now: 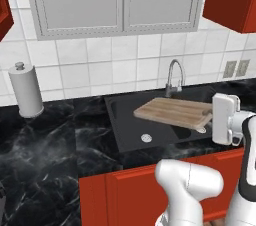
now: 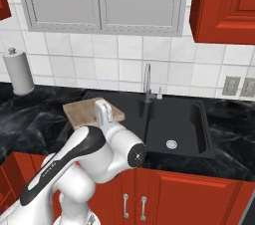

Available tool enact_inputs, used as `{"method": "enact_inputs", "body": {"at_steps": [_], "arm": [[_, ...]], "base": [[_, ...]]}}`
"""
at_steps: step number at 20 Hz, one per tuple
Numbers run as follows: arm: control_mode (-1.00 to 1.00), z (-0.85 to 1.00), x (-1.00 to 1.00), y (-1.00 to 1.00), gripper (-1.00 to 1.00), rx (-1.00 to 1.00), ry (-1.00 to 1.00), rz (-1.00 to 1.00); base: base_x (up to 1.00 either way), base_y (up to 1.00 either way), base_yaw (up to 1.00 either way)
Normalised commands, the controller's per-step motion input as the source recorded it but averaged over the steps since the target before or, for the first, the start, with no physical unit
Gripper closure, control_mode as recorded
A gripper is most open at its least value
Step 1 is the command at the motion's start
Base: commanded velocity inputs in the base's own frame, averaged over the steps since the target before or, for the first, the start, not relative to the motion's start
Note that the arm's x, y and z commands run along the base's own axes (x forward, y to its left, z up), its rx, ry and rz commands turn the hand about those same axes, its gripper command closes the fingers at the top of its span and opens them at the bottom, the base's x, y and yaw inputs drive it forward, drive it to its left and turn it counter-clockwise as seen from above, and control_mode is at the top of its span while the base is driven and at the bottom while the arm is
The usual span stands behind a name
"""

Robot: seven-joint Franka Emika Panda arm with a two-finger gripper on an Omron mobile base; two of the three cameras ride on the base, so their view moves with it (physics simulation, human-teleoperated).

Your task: Move the cutting board and knife to the sink. Then move spray from the shelves to the counter.

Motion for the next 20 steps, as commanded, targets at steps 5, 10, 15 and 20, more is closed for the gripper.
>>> {"method": "enact_inputs", "body": {"at_steps": [5, 10, 15, 20], "arm": [[-1.0, -0.15, 0.44, 0.14, 1.0, 0.0, 0.0, -0.06], [-1.0, -0.19, 0.44, 0.09, 1.0, 0.0, 0.0, -0.14], [-1.0, -0.15, 0.32, 0.01, 1.0, 0.0, -0.01, -0.07], [-1.0, -0.12, 0.13, 0.0, 1.0, 0.0, 0.0, 0.0]], "base": [[0.0, 0.0, 0.0], [0.0, 0.0, 0.0], [0.0, 0.0, 0.0], [0.0, 0.0, 0.0]]}}
